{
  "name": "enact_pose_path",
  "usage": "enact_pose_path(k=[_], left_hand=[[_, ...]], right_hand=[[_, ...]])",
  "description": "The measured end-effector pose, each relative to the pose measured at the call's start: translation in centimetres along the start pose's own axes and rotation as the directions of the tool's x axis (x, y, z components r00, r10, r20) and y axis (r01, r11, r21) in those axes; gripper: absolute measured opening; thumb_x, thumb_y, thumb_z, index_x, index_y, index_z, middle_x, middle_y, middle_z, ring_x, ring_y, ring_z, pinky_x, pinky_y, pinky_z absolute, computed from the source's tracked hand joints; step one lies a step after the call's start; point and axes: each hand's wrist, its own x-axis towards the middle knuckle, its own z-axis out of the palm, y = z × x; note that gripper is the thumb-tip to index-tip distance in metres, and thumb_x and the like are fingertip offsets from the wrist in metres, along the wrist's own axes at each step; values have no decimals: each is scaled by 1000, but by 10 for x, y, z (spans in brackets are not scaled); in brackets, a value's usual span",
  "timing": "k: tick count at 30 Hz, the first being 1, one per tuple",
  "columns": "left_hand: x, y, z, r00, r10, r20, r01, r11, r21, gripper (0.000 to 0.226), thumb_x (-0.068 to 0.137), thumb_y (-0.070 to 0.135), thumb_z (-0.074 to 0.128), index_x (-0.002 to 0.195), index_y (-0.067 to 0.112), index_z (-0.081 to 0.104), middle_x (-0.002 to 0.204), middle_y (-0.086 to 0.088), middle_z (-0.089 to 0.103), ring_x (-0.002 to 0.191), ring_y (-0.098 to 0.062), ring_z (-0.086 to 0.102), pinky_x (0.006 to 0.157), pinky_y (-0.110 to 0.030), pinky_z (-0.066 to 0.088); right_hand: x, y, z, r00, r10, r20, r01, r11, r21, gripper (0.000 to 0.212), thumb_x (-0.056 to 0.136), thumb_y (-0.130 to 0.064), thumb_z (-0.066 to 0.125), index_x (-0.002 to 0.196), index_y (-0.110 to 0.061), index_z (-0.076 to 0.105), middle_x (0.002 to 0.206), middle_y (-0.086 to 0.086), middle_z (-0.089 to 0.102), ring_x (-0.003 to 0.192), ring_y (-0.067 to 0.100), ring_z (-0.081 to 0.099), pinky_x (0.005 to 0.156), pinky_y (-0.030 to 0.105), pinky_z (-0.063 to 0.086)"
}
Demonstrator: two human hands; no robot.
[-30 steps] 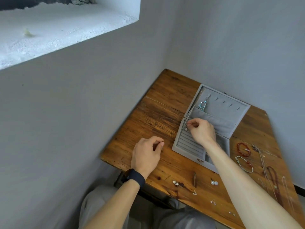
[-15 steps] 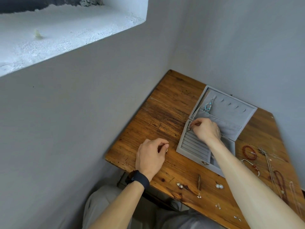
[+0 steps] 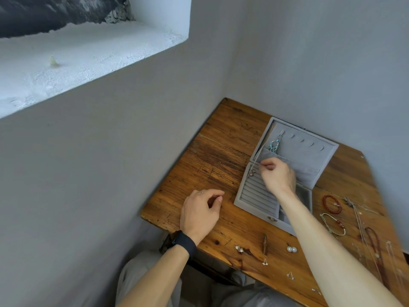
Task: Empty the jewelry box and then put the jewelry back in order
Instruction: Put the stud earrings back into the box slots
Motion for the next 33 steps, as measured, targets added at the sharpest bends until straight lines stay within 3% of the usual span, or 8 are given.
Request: enact_pose_path(k=[4,11,16,22,24,27,30,33], left_hand=[[1,2,-1,999,-3,48,6,999,-54,25,96,31,62,116,44,69,105,25,68,102,3,53,94,-30,47],[0,32,-1,983,95,158,-71,986,-150,34,94,32,65,115,51,46,97,27,68,100,5,58,84,-20,47],[1,53,3,963,201,179,-187,978,-91,32,95,32,64,119,45,46,100,23,67,100,4,57,84,-29,54],[15,57,20,960,247,132,-248,969,-9,34,96,38,59,128,39,47,113,22,64,109,1,53,86,-30,53],[22,51,30,961,250,122,-261,961,88,47,97,42,55,142,31,45,133,13,59,126,-7,47,100,-30,46],[28,37,43,954,225,201,-272,929,252,66,100,52,41,157,23,25,160,7,31,149,-12,22,122,-36,21],[29,24,55,928,215,304,-315,888,334,71,101,62,21,160,26,7,166,11,10,153,-9,3,125,-41,0],[29,18,59,924,219,312,-328,875,356,77,96,70,11,160,28,4,166,8,14,153,-10,4,124,-42,-4]], right_hand=[[-46,6,-19,993,-77,87,60,982,181,9,93,-35,66,91,-43,66,88,-25,67,89,-5,62,68,17,41],[-106,14,-24,926,-286,247,223,941,254,13,90,-45,68,103,-47,72,94,-32,69,90,-7,61,70,11,45],[-106,21,-33,937,-313,156,248,909,336,16,92,-35,69,99,-50,68,97,-34,68,94,-9,62,74,6,46],[-78,28,-38,939,-326,108,292,924,245,15,94,-30,67,92,-44,69,90,-29,68,91,-8,60,74,5,44],[-61,30,-39,944,-315,94,293,936,195,14,95,-26,66,95,-40,69,86,-25,69,92,-11,59,72,4,44],[-40,30,-35,943,-309,122,297,949,108,13,96,-24,64,98,-35,70,86,-25,67,90,-15,58,68,2,41],[-25,29,-24,943,-287,170,281,958,57,11,95,-27,64,97,-35,72,85,-26,65,81,-12,58,69,10,43],[-12,29,-15,949,-241,204,240,970,32,10,95,-30,65,99,-34,74,92,-19,71,84,-4,61,77,24,50]])
